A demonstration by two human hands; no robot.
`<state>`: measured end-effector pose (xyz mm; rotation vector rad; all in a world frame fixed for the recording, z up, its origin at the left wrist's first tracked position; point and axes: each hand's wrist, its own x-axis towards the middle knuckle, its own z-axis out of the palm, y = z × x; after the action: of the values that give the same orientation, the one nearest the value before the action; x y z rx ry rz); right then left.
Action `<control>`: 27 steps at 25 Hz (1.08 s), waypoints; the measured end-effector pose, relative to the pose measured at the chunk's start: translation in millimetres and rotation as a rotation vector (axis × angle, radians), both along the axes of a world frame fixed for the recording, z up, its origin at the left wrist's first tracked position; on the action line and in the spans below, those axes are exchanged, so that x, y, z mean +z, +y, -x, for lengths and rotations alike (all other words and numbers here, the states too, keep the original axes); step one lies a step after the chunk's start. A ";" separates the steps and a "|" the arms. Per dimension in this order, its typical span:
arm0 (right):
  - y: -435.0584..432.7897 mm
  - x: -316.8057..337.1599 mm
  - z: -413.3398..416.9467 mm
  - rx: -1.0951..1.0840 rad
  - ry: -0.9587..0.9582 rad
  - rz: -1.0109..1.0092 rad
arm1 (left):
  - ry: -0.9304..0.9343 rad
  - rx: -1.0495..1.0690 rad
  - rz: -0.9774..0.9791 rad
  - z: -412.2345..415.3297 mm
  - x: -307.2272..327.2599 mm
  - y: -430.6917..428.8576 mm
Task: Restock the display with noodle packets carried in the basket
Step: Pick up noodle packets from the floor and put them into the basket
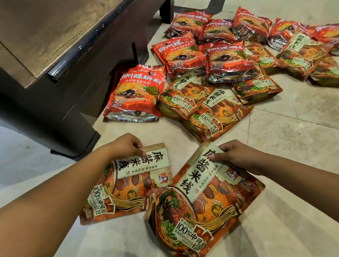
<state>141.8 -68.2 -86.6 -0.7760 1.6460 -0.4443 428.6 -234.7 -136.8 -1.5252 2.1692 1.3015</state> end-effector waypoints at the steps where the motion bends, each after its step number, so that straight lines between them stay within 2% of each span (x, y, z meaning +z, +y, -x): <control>1: -6.3 10.5 -0.7 0.019 0.011 0.041 | 0.051 0.053 0.023 -0.3 7.9 -2.1; 3: -21.4 38.2 -0.5 0.102 0.107 0.141 | 0.216 0.286 0.051 -2.1 30.2 -9.8; 6: -43.2 86.2 -2.9 0.233 0.316 0.291 | 0.574 0.679 -0.027 -3.9 61.2 -20.2; 8: -54.3 106.4 -6.9 0.296 0.465 0.405 | 0.743 0.770 -0.050 1.8 70.2 -20.9; 11: -65.6 113.7 -13.1 0.319 0.663 0.529 | 0.889 0.824 -0.078 11.6 73.5 -15.1; 13: -68.5 115.0 -14.8 0.270 0.687 0.527 | 0.995 0.894 -0.125 13.3 74.1 -12.5; 15: -66.6 120.9 -15.3 0.224 0.621 0.505 | 1.088 0.958 -0.193 11.7 71.3 -11.9; 17: -59.5 126.0 -14.0 0.232 0.623 0.441 | 1.110 0.978 -0.241 8.1 67.0 -11.3; 19: -47.7 130.0 -11.1 0.271 0.709 0.343 | 1.073 0.982 -0.203 4.3 62.9 -11.9; 21: -33.8 134.0 -7.4 0.319 0.735 0.261 | 1.006 0.947 -0.144 -0.9 59.9 -10.9; 23: -21.9 136.7 -3.2 0.357 0.768 0.220 | 0.875 0.822 -0.107 -6.0 56.0 -8.1; 25: -14.0 133.6 4.7 0.335 0.813 0.236 | 0.735 0.747 -0.086 -6.7 51.4 -3.3; 27: -12.0 124.3 17.0 0.214 0.782 0.342 | 0.698 0.774 -0.088 -6.5 47.6 0.2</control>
<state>124.8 -80.3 37.7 -1.4992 2.1932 -0.2810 435.2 -234.5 -89.2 -2.2293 1.7980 2.4317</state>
